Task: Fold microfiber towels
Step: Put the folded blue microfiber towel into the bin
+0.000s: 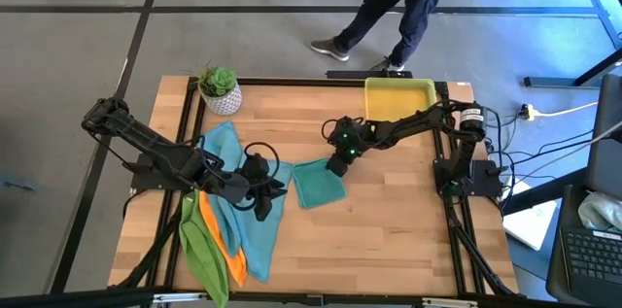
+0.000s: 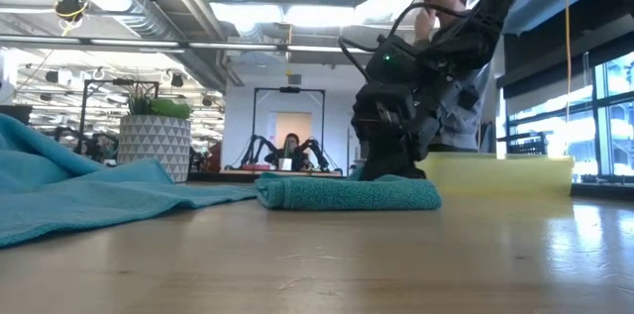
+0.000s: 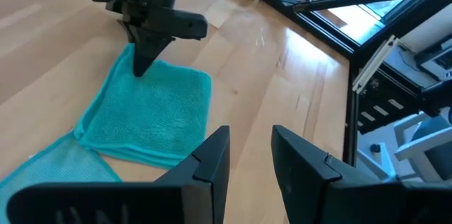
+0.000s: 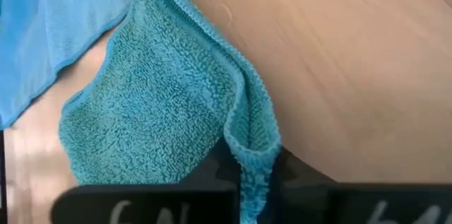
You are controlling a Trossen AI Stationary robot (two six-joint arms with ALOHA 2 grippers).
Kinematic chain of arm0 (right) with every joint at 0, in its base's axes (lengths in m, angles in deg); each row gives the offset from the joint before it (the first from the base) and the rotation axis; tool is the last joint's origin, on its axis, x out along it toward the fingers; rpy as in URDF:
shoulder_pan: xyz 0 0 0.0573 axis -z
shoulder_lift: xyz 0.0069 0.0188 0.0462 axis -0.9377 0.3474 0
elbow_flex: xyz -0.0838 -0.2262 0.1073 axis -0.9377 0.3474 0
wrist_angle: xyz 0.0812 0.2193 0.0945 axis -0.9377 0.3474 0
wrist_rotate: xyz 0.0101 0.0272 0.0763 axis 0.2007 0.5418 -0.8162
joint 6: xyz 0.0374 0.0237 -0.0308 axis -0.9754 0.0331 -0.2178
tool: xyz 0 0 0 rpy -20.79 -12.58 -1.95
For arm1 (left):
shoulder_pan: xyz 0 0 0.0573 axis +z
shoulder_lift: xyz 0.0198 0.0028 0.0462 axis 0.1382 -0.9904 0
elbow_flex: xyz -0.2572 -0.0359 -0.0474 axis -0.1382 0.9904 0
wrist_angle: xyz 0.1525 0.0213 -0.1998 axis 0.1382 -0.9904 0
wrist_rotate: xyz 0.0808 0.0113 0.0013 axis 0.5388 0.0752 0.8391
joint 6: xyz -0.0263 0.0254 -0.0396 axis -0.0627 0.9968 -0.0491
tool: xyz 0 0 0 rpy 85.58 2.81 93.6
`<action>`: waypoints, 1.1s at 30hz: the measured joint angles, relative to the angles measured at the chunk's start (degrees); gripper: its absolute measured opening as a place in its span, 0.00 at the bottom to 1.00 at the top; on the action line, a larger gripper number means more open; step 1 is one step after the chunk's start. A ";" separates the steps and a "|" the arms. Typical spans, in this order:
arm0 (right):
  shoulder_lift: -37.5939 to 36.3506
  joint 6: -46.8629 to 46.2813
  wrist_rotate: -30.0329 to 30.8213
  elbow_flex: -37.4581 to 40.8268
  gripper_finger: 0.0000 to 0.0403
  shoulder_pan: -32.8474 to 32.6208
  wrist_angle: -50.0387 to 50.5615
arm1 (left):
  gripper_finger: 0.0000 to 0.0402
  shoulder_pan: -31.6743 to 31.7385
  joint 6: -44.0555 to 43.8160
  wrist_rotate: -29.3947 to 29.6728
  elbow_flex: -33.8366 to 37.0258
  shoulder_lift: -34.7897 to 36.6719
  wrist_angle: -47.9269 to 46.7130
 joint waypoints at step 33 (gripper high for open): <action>-2.73 29.39 11.88 -34.21 0.01 7.57 62.19 | 0.24 5.68 7.27 0.31 0.00 6.38 0.21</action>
